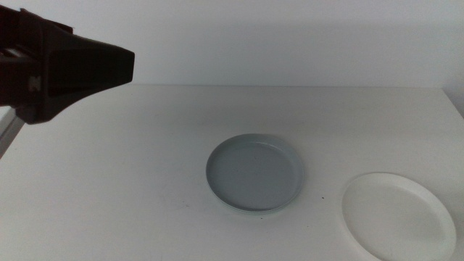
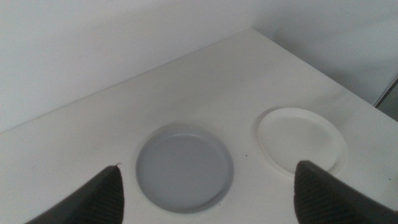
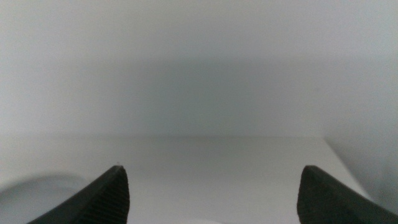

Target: Stack the three bowls on top of each other.

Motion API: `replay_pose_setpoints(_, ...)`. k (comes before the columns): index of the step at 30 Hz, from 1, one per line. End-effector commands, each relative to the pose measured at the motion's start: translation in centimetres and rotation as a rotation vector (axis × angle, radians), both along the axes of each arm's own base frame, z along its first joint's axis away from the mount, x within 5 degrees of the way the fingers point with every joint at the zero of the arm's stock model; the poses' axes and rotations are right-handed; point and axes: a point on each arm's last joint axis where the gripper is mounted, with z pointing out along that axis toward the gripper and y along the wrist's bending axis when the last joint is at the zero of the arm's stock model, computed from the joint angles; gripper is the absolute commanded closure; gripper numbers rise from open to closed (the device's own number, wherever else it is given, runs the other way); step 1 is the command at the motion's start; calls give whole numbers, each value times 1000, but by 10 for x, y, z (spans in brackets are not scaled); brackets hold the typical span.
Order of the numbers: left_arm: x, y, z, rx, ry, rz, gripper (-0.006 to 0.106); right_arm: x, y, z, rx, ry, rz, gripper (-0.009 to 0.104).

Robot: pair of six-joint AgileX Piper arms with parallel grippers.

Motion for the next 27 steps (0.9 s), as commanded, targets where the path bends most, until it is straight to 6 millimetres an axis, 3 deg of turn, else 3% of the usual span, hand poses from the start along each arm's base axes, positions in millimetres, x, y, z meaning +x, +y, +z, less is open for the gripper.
replay_pose_setpoints(1, 0, 0, 1, -7, -13, 4, 7, 0, 0, 4, 98, -48, -3, 2)
replay_pose_setpoints(5, 0, 0, 2, -9, -16, 6, 7, 5, 1, 41, 229, 6, 2, 2)
replay_pose_setpoints(11, 0, 0, 2, -10, -18, 7, 7, 43, 7, 94, 251, 514, -24, 2)
replay_pose_setpoints(15, 0, 0, 2, -10, -18, 7, 7, 74, 9, 122, 249, 570, -27, 2)
replay_pose_setpoints(20, 0, 1, 1, -4, -20, 10, 7, 105, 11, 135, 258, 616, -31, 2)
replay_pose_setpoints(23, 0, 1, 2, -5, -21, 11, 7, 121, 8, 132, 330, 831, -156, 2)
replay_pose_setpoints(27, 0, 1, 2, -5, -21, 11, 7, 155, -13, 101, 172, 1080, -310, 2)
